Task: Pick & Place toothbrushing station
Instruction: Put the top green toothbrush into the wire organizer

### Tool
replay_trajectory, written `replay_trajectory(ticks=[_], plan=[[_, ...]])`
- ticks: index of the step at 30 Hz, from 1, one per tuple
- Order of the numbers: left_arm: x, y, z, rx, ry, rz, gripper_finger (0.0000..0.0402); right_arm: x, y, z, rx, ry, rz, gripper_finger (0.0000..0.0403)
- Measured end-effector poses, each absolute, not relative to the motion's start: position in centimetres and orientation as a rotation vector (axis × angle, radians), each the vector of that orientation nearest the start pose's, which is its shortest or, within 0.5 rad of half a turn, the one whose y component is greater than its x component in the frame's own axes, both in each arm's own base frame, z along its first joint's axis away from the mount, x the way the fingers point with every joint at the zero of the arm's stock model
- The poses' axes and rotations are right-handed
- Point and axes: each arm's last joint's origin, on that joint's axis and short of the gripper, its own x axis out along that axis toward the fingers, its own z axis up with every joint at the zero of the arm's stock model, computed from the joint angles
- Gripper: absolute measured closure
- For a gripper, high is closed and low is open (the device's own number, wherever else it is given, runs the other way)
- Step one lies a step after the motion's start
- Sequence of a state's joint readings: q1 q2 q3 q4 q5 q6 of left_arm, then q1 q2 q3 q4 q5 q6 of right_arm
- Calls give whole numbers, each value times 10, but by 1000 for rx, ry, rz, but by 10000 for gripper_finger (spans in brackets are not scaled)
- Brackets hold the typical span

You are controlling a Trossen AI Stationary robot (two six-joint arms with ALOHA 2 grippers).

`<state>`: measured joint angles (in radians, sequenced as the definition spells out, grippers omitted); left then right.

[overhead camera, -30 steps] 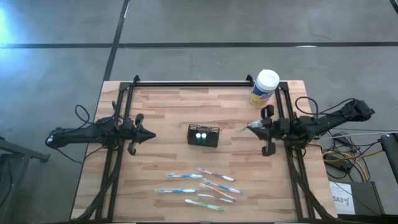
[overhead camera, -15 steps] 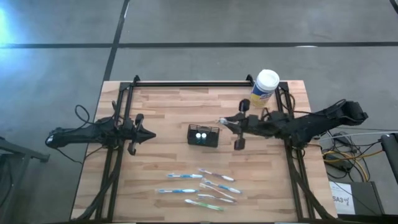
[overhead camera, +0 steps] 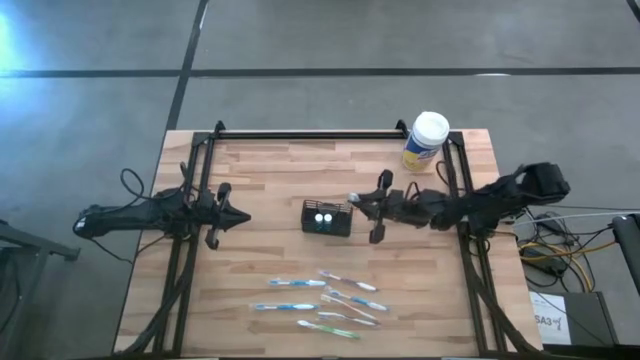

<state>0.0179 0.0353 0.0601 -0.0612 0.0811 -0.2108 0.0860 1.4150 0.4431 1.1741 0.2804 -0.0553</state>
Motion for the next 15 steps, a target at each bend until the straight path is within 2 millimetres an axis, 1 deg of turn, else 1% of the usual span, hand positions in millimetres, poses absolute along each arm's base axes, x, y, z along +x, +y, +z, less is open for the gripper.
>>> replay_trajectory(ticks=[15], plan=[[96, -1, 175, -214, 47, -59, 383, 275, 13, 170, 47, -78, -286, 380]])
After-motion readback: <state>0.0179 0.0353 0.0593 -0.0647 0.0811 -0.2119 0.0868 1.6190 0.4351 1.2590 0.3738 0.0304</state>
